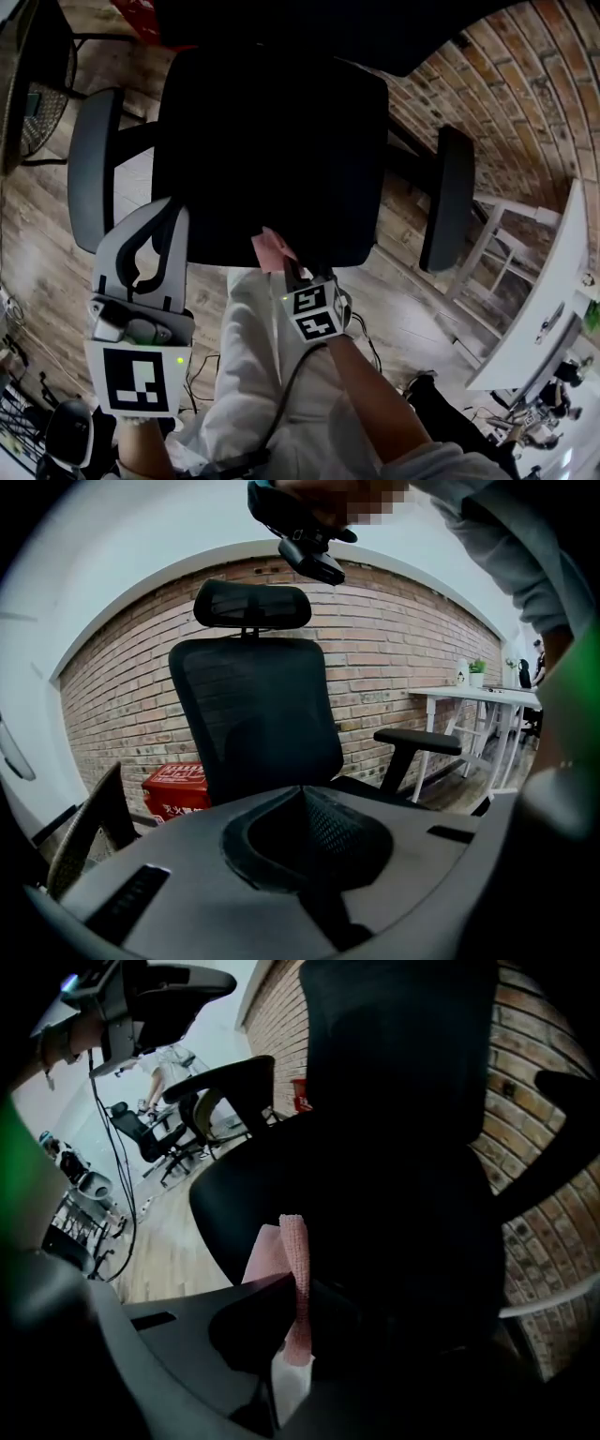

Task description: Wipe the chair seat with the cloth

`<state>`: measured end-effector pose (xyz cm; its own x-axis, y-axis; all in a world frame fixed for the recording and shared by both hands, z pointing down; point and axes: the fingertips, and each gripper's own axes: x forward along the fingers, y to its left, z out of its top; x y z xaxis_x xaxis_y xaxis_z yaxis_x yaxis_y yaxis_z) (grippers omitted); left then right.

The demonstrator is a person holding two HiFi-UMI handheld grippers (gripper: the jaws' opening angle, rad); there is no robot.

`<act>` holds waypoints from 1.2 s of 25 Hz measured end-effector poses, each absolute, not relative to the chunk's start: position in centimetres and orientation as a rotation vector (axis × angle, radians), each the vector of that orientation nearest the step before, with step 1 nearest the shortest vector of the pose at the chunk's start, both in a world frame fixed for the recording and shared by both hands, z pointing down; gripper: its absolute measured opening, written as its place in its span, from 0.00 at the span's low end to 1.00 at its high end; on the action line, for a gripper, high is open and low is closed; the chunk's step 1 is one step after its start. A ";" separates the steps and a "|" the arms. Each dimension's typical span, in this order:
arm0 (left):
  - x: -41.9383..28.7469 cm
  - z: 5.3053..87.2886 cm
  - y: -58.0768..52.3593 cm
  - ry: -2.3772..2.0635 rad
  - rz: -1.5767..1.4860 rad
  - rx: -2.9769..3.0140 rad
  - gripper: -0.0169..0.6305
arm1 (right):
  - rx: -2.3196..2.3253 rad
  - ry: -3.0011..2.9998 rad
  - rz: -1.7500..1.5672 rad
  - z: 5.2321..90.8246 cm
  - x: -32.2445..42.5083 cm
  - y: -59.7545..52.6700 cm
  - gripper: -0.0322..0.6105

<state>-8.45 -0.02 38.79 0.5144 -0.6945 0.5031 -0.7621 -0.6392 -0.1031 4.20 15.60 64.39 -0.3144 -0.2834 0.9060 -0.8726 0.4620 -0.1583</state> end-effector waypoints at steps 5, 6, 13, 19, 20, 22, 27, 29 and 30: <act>-6.3 38.8 0.1 -1.223 0.773 2.647 0.05 | 1.113 -1.707 0.868 64.3 12.0 16.6 0.14; -5.8 38.8 0.2 -1.214 0.774 2.652 0.05 | 1.132 -1.686 0.868 64.3 13.4 16.8 0.14; -3.9 39.1 0.8 -1.159 0.803 2.685 0.05 | 1.227 -1.559 0.850 63.7 21.5 18.5 0.14; -2.4 38.2 0.8 -1.153 0.779 2.710 0.05 | 1.220 -1.565 0.843 63.1 22.3 19.2 0.14; -2.1 37.7 0.8 -1.150 0.775 2.716 0.05 | 1.213 -1.580 0.840 62.7 21.9 19.1 0.14; -1.5 36.4 0.7 -1.141 0.774 2.740 0.05 | 1.183 -1.628 0.828 61.4 20.5 18.9 0.14; -0.1 31.5 0.2 -1.119 0.779 2.833 0.05 | 1.144 -1.797 0.788 55.6 16.1 17.1 0.14; 0.2 29.3 0.1 -1.125 0.775 2.850 0.05 | 1.172 -1.857 0.771 52.4 15.1 15.7 0.14; 0.3 28.0 0.0 -1.130 0.767 2.863 0.05 | 1.185 -1.889 0.756 50.7 14.7 14.9 0.14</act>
